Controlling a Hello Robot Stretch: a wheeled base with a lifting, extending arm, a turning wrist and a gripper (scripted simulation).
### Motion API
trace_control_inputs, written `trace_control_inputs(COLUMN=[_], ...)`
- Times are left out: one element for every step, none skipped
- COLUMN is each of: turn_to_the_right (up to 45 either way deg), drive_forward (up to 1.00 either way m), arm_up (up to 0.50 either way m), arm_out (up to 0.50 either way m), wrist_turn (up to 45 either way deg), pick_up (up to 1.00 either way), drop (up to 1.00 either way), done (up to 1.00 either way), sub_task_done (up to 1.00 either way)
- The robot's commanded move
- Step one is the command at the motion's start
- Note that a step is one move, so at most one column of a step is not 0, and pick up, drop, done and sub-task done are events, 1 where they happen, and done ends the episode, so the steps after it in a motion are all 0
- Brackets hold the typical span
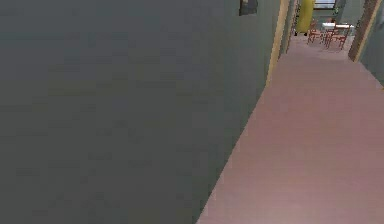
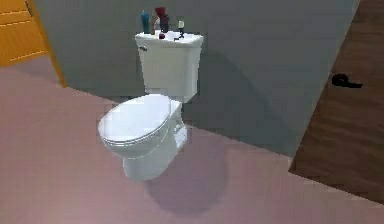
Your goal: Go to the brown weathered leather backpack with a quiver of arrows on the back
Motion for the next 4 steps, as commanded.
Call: trace_control_inputs(turn_to_the_right=[33.0, 0.0, 0.0, 18.0], drive_forward=[0.0, 1.0, 0.2, 0.0], arm_up=[0.0, 0.0, 0.0, 0.0], arm_out=[0.0, 0.0, 0.0, 0.0], wrist_turn=[0.0, 0.0, 0.0, 0.0], pick_up=[0.0, 0.0, 0.0, 0.0], drop=[0.0, 0.0, 0.0, 0.0], done=[0.0, 0.0, 0.0, 0.0], sub_task_done=[0.0, 0.0, 0.0, 0.0])
